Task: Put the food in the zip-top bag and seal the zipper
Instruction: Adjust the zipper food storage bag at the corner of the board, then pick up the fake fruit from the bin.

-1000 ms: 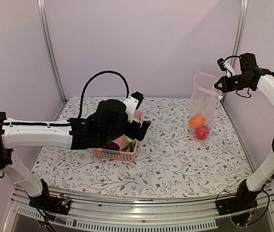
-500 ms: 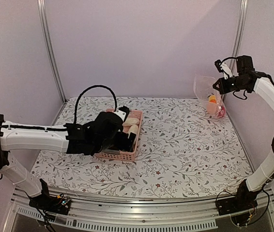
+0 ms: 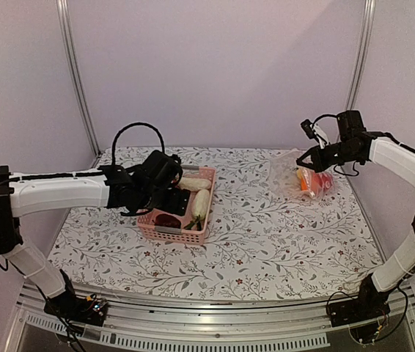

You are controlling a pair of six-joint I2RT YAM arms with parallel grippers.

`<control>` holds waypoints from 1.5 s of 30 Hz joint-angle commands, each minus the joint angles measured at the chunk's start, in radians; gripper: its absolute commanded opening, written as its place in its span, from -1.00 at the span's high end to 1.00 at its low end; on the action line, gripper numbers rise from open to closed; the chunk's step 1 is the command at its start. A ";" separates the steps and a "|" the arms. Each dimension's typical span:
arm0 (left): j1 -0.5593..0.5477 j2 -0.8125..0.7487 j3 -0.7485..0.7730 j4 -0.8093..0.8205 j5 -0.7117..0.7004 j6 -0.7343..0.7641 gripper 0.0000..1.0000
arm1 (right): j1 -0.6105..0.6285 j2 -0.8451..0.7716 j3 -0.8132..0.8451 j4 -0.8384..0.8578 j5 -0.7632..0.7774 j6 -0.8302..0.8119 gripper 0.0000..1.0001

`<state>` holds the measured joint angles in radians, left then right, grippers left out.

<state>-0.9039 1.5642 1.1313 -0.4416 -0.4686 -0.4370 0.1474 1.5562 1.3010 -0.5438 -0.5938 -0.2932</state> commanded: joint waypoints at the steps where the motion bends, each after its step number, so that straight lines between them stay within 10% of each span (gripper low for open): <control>1: 0.083 0.031 0.034 -0.031 0.061 -0.018 -0.85 | -0.003 -0.068 -0.045 0.035 -0.086 -0.013 1.00; 21: 0.223 0.539 0.507 -0.195 -0.085 -0.061 -0.71 | -0.001 -0.149 -0.083 0.039 -0.143 -0.029 1.00; 45: 0.292 0.724 0.608 -0.142 -0.091 -0.036 -0.57 | 0.000 -0.122 -0.084 0.039 -0.132 -0.038 1.00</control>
<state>-0.6292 2.2768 1.7096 -0.5995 -0.5781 -0.4828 0.1478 1.4315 1.2304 -0.5213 -0.7177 -0.3195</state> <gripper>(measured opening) 0.807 0.006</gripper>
